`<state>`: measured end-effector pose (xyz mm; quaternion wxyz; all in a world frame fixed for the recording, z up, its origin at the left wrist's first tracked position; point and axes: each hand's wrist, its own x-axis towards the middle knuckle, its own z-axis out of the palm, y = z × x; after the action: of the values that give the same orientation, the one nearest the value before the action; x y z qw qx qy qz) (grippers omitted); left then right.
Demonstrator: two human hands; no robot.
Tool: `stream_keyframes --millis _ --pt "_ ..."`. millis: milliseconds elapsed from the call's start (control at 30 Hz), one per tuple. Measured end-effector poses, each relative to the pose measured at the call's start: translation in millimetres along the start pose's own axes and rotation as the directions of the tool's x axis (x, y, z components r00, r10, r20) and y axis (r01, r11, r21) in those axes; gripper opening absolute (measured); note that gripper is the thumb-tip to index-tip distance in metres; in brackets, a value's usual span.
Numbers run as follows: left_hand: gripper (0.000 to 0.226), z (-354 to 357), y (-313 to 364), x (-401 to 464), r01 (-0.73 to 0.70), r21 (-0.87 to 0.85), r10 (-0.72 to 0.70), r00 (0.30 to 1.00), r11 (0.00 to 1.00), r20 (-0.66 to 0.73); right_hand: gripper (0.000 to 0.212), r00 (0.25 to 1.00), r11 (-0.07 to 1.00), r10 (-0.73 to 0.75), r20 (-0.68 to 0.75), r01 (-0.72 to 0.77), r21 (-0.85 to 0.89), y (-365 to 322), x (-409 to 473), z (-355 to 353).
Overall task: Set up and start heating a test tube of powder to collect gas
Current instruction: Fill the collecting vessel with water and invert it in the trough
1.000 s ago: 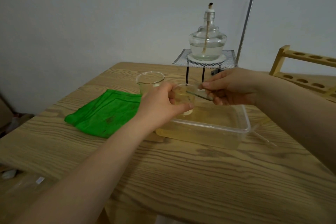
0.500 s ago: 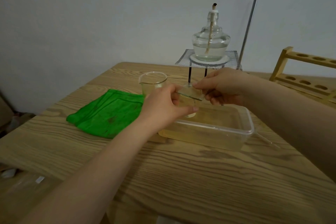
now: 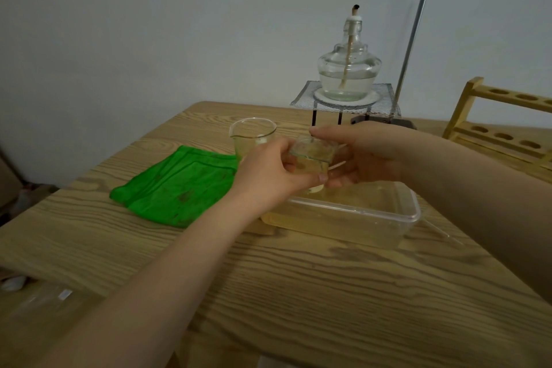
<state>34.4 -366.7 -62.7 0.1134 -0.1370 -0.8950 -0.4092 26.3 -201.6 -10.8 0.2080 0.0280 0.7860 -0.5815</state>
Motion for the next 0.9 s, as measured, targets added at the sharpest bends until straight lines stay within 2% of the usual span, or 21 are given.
stream_keyframes --millis 133,267,633,900 --pt "0.05 0.1 -0.1 -0.1 0.002 -0.002 -0.002 1.0 1.0 0.001 0.055 0.994 0.998 0.05 0.096 -0.053 0.031 2.6 -3.1 -2.9" --pt "0.053 0.2 -0.4 -0.1 -0.004 0.004 0.004 1.0 1.0 -0.005 0.052 0.987 0.99 0.07 0.142 -0.086 0.111 5.9 -2.3 -1.7" --pt "0.055 0.8 0.9 -1.1 -0.012 0.019 0.013 1.0 1.0 -0.014 0.036 0.993 0.983 0.025 0.113 -0.045 0.176 9.7 -1.3 3.5" --pt "0.058 0.8 -0.3 -0.4 -0.016 0.018 0.016 1.0 1.0 -0.006 0.041 0.995 0.984 0.033 0.089 -0.048 0.173 10.2 -0.8 5.2"
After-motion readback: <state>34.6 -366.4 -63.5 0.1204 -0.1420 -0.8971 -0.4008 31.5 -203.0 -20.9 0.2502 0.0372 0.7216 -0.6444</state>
